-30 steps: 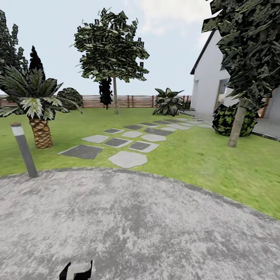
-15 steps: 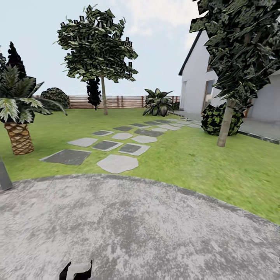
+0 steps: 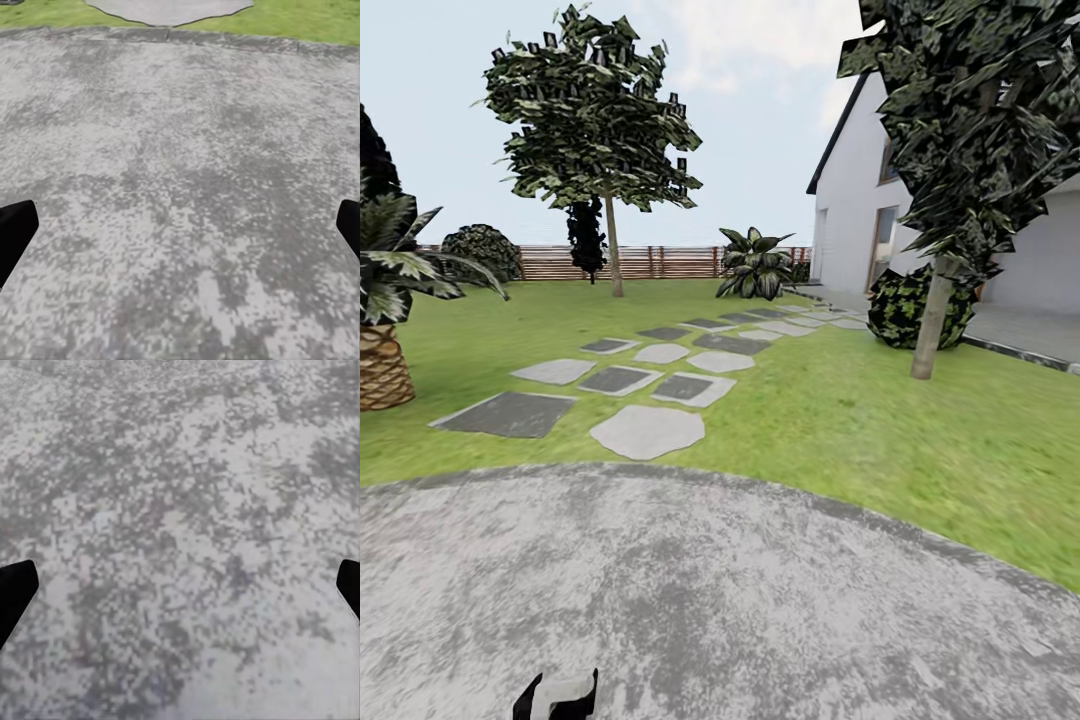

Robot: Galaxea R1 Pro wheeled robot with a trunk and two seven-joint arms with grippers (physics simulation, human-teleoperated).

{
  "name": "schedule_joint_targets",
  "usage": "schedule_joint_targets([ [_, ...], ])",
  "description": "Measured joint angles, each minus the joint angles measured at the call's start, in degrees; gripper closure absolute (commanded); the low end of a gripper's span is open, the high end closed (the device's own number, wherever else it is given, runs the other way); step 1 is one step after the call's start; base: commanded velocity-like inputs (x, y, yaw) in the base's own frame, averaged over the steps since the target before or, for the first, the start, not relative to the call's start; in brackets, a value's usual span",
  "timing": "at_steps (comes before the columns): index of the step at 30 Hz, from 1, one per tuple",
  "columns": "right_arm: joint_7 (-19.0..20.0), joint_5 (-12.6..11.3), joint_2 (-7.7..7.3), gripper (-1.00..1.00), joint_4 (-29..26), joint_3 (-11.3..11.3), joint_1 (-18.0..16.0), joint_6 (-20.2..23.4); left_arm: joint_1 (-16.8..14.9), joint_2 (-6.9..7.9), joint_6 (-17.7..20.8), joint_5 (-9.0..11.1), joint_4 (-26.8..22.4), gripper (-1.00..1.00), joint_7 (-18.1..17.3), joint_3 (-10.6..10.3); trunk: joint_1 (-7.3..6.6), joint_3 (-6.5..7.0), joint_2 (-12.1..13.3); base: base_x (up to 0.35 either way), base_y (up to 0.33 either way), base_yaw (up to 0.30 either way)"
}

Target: In the garden, pick up the pesticide atomizer on the floor and spray pesticide onto both trees until each tree trunk is fully covered.

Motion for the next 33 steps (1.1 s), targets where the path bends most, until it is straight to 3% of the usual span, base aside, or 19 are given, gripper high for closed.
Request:
schedule_joint_targets([
  [33, 0.00, -0.10, -0.06, -1.00, -0.45, -0.18, 0.00, -0.01, -0.01, -0.07, 0.00, -0.08, 0.00, -1.00, 0.00, -0.02, 0.00, 0.00, 0.00, 0.328, 0.000, 0.000],
])
